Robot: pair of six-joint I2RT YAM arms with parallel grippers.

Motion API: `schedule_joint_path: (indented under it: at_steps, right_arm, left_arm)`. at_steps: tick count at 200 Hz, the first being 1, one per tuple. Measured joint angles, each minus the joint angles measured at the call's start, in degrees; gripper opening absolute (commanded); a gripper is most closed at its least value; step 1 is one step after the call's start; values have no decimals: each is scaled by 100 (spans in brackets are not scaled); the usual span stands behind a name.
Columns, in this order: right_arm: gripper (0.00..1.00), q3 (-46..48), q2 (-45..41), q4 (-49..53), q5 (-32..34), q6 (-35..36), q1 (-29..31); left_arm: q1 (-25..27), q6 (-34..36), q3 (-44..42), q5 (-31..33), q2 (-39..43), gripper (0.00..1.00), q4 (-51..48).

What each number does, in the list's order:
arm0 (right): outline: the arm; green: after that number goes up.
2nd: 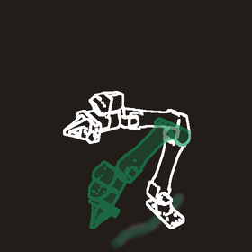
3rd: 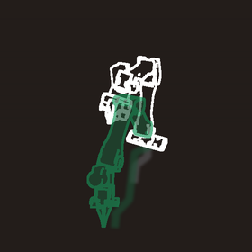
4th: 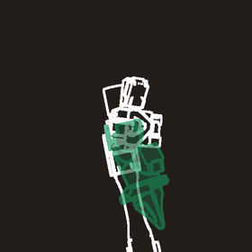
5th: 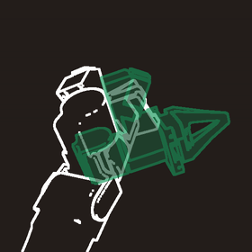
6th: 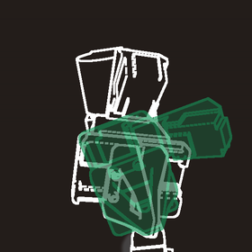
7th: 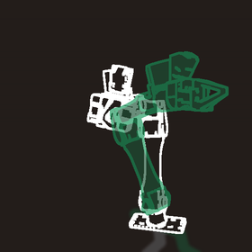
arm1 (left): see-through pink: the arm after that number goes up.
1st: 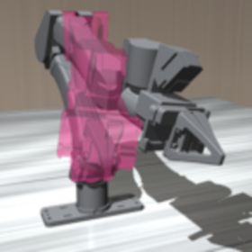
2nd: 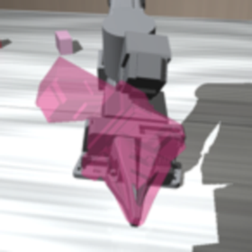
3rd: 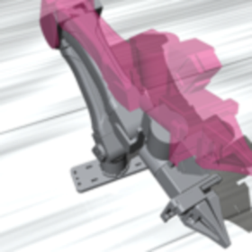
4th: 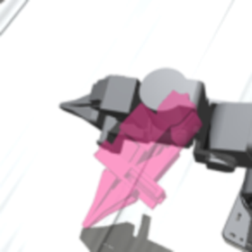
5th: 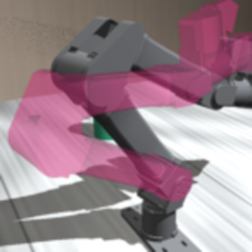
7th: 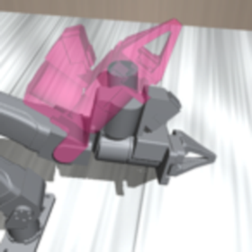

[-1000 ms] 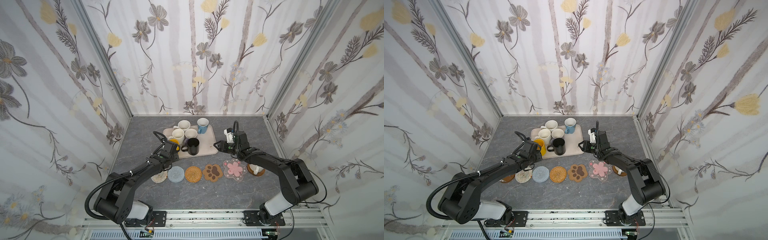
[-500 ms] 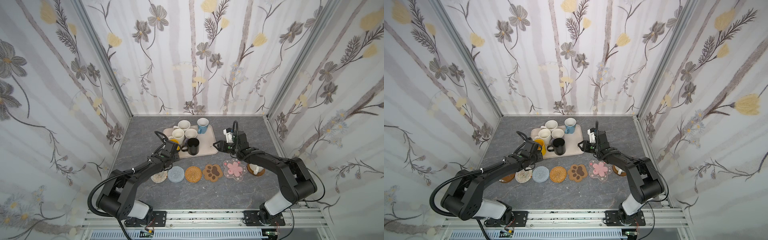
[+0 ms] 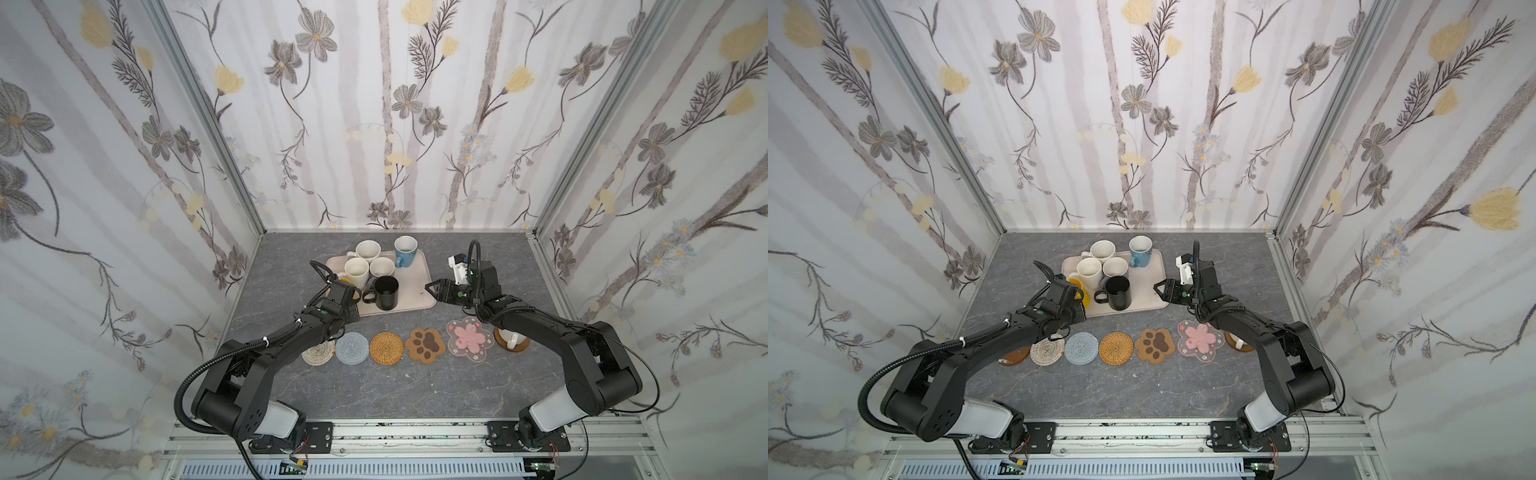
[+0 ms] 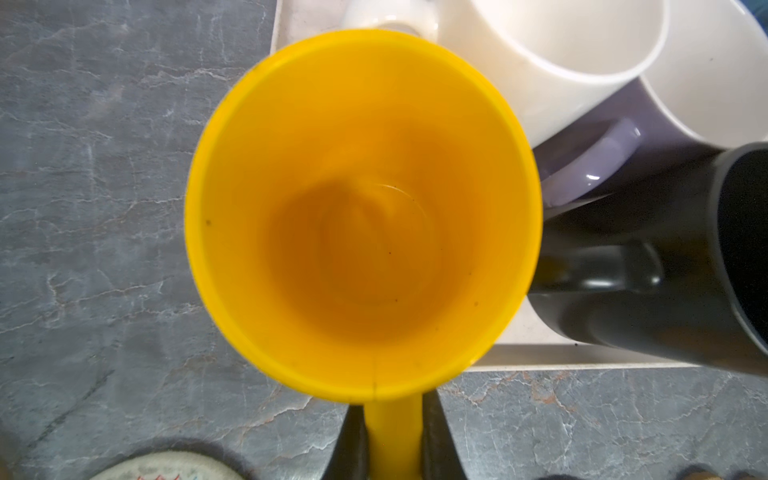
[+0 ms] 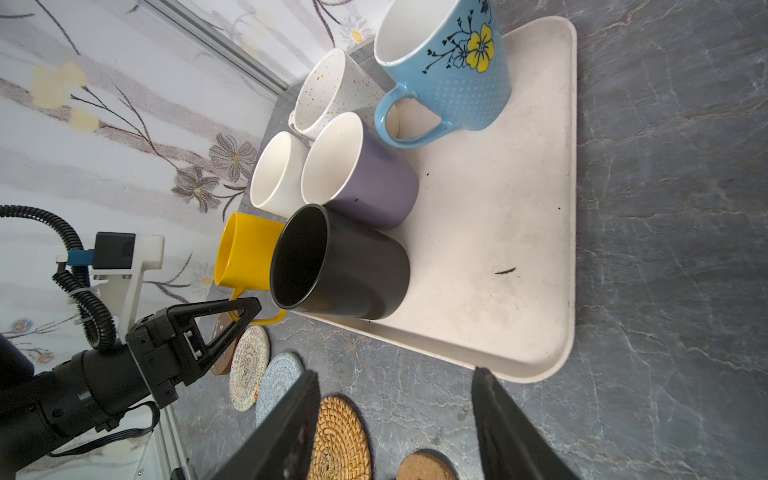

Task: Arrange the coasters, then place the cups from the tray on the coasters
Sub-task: 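Lift the yellow mug off the tray with the left gripper, then carry the yellow mug toward the pink flower coaster while right gripper draws back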

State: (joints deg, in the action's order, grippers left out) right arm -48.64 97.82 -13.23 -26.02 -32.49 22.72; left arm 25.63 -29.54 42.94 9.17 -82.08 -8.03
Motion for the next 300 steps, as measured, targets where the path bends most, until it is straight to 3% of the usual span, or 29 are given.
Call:
schedule_joint_path:
  at_steps: [54, 124, 204, 300]
  right_arm:
    - [84, -33, -35, 17, -116, 0, 4]
    - [89, -33, -79, 20, -131, 0, 4]
    - [96, -127, -417, 66, -216, 0, -11]
    - [100, -190, -1130, 291, -212, -83, -210]
  left_arm:
    - [0, -2, -33, -83, 372, 0, -186]
    - [0, 168, -20, -87, 901, 0, -337]
    - [162, 525, 146, -505, 1685, 0, -664]
    - [988, 693, 522, -610, 1952, 0, -824]
